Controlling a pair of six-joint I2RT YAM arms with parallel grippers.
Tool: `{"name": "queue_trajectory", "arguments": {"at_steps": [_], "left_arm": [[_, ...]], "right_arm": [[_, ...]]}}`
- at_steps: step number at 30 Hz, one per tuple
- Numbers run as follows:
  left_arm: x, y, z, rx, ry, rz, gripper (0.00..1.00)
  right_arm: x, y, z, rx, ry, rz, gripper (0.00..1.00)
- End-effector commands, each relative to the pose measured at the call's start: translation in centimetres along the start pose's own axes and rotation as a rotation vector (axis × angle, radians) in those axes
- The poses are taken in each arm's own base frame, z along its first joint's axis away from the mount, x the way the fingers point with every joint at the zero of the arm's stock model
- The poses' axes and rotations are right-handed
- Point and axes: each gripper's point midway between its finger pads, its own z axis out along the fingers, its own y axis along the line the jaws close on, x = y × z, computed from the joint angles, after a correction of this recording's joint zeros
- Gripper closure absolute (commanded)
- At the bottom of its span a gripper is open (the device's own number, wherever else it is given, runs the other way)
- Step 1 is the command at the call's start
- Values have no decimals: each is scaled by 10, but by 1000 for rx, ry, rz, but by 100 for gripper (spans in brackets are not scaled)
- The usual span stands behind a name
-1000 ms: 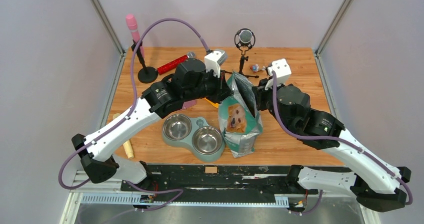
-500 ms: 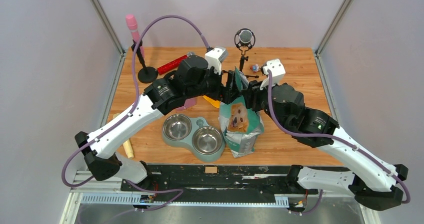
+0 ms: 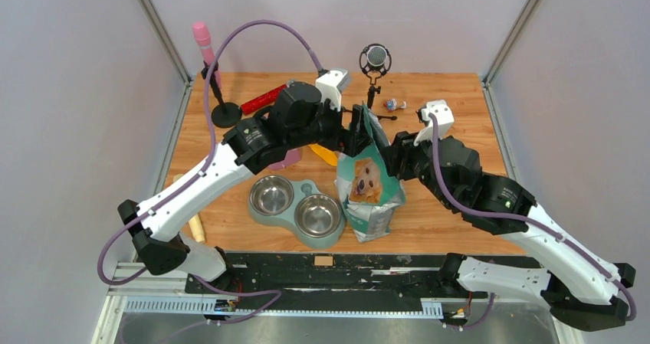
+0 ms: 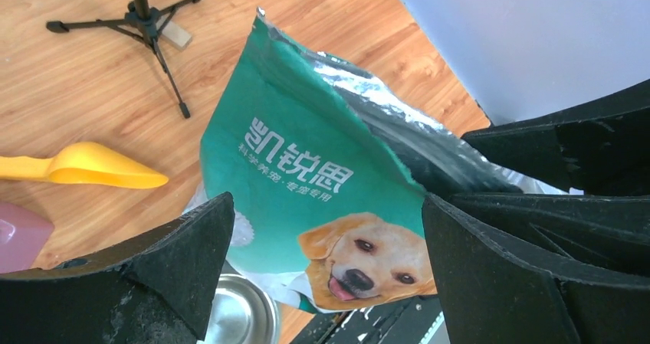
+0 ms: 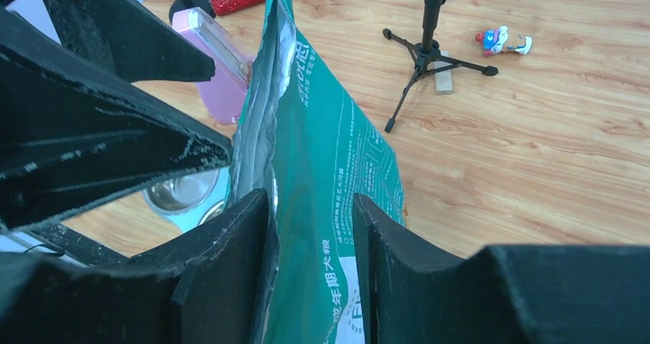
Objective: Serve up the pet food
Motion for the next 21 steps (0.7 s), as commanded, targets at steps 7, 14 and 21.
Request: {"name": "queue_trajectory", "arguments": {"at_steps": [7,14,21], "left_arm": [[-35,-3,4,-33,-116,-37,0],[-26,-15,23,24,-50,-46,8],[-10,-19,28,57,12,-48,37]], "right_arm": [[2,5,-9,-50,11,21,55],[2,8,-5,-54,13,11,55],[-5,-1,1,17,-23,26,56]]}}
